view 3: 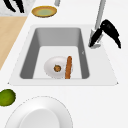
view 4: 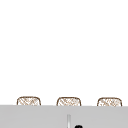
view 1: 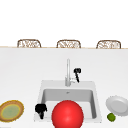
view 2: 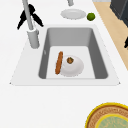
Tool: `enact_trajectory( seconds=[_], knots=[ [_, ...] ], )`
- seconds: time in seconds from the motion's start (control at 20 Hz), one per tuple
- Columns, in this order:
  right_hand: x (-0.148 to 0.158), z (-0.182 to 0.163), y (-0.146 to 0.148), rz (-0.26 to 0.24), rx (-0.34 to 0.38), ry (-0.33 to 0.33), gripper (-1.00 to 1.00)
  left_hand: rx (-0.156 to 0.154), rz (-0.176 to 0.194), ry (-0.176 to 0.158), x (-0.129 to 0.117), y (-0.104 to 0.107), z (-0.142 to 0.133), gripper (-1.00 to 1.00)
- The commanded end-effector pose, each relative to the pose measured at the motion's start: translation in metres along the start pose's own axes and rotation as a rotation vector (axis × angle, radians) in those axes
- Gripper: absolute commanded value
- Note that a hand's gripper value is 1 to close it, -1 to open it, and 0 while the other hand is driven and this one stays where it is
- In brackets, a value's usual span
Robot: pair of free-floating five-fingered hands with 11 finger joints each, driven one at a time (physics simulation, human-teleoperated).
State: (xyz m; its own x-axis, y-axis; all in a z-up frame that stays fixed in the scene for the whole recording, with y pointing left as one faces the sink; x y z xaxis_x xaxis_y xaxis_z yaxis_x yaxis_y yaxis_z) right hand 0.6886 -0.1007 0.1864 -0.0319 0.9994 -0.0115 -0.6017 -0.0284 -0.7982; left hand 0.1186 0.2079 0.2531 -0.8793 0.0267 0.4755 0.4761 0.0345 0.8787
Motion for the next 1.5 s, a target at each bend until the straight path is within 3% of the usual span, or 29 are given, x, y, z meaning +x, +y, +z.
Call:
enact_trajectory(
  seconds=[0.0, 0.4, 0.5, 0.55, 0.65, 0.85, 1.2, 1.45],
  knots=[
    [-0.009, -0.031, 0.007, 0.023, 0.066, -0.017, -1.0, 0.0, 0.0, 0.0, 0.0, 0.0, 0.0, 0.0],
    [0.005, -0.068, 0.004, 0.02, 0.44, -0.023, -1.0, 0.0, 0.0, 0.0, 0.0, 0.0, 0.0, 0.0],
    [-0.013, -0.056, 0.012, -0.021, 0.472, -0.071, -1.0, 0.0, 0.0, 0.0, 0.0, 0.0, 0.0, 0.0],
    [-0.019, -0.054, 0.016, -0.062, 0.479, -0.095, 1.0, 0.0, 0.0, 0.0, 0.0, 0.0, 0.0, 0.0],
    [-0.026, -0.048, 0.019, -0.112, 0.454, -0.156, 1.0, 0.0, 0.0, 0.0, 0.0, 0.0, 0.0, 0.0],
    [-0.026, -0.05, 0.021, -0.153, 0.534, -0.235, 1.0, 0.0, 0.0, 0.0, 0.0, 0.0, 0.0, 0.0],
    [-0.026, -0.051, 0.023, -0.185, 0.53, -0.256, 1.0, 0.0, 0.0, 0.0, 0.0, 0.0, 0.0, 0.0],
    [-0.019, -0.061, 0.026, -0.168, 0.572, -0.251, 1.0, 0.0, 0.0, 0.0, 0.0, 0.0, 0.0, 0.0]
  ],
)
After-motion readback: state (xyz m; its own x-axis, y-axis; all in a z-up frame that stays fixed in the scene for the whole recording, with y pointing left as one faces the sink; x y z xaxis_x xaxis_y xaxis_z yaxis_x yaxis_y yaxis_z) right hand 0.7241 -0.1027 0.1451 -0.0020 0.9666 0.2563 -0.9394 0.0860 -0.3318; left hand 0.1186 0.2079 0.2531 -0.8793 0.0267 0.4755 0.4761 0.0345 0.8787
